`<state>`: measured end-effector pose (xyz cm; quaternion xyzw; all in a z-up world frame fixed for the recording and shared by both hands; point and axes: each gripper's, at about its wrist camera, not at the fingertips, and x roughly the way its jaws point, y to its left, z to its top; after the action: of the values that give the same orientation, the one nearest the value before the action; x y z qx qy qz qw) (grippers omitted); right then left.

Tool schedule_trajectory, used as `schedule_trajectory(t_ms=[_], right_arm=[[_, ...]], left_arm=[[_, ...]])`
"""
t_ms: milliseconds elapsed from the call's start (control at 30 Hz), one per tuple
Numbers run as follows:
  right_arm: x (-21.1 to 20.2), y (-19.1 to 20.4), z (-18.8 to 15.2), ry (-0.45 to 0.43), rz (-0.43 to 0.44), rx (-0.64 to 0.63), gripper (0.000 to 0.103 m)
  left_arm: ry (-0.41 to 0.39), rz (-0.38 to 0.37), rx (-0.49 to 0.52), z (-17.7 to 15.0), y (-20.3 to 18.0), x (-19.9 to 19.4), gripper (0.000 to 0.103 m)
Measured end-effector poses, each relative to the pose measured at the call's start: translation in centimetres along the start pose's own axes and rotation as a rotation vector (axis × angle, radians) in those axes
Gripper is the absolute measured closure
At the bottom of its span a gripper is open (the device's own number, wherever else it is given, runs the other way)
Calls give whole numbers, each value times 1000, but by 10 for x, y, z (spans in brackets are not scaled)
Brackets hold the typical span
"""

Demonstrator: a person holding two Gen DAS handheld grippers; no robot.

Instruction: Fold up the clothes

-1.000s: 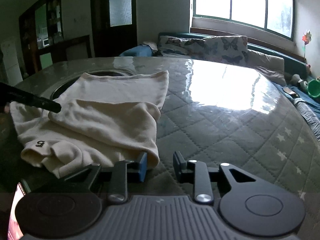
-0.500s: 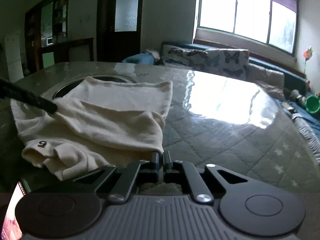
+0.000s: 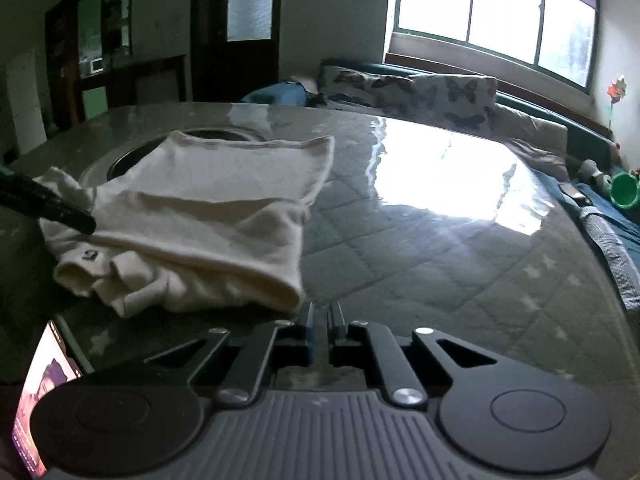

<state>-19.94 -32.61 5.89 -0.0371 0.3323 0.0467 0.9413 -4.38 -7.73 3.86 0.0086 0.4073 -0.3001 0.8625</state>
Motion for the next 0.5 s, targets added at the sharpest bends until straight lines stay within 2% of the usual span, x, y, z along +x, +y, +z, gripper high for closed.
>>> schedule_trajectory(t_ms=[100, 233, 367, 500], right_arm=[[0, 1, 14, -47, 13, 3, 98], [24, 18, 31, -83, 71, -4, 98], [54, 36, 43, -81, 117, -26, 98], [77, 38, 44, -51, 112, -26, 98]], left_arm=[[-26, 12, 17, 0, 0, -8, 80], [-70, 20, 22, 7, -3, -15, 80], [-105, -7, 48, 17, -13, -7, 80], [-73, -31, 78, 19, -24, 17, 80]])
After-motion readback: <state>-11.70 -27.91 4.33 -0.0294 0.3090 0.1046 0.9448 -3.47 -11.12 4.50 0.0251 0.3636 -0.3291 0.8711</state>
